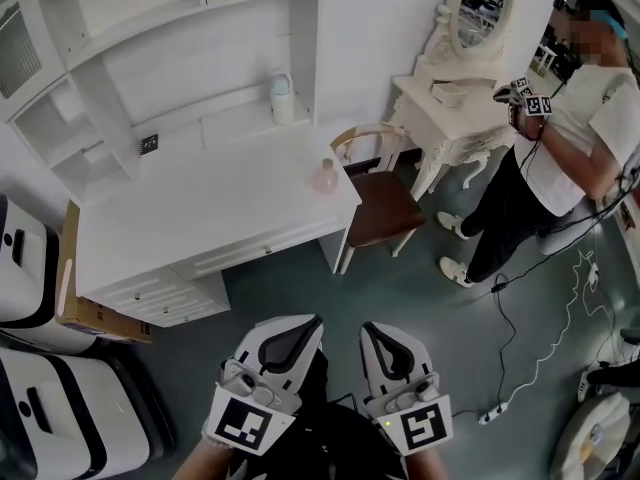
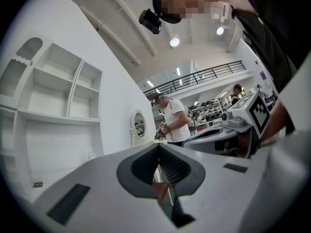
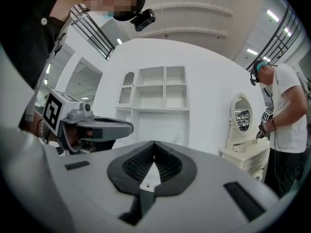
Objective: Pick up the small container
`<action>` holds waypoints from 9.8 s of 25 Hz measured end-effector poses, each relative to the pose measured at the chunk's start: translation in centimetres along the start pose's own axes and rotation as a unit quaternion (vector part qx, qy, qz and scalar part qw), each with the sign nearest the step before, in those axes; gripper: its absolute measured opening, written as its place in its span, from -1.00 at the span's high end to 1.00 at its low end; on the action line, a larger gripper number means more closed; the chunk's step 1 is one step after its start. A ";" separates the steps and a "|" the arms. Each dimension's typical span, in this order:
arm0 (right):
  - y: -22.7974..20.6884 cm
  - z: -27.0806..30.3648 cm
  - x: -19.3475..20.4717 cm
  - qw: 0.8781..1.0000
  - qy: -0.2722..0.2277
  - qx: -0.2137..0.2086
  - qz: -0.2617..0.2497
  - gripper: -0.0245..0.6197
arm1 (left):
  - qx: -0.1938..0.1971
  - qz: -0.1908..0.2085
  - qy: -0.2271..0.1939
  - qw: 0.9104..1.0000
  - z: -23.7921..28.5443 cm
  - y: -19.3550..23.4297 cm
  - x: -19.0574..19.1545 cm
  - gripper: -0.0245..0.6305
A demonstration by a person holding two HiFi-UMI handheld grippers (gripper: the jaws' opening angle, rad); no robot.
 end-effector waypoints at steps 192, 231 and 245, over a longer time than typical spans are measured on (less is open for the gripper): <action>-22.8 40.8 15.2 0.937 0.190 -0.291 0.045 0.48 | -0.112 -0.033 0.258 0.959 33.5 22.2 29.4 -0.17; -17.8 39.9 -0.8 0.936 0.087 -0.341 -0.024 0.48 | -0.161 0.026 0.218 0.962 27.6 27.3 14.8 -0.14; -17.6 39.5 -1.1 0.939 0.086 -0.332 -0.028 0.48 | -0.158 0.034 0.213 0.964 27.4 27.2 14.5 -0.12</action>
Point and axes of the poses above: the fingertips, and each gripper's own axes: z forward along the fingers, y to its left, x out of its underside, the point moved 2 cm from there along -z, backward along the fingers, and after that the axes turned 3 degrees about -x, right-handed, at the moved point
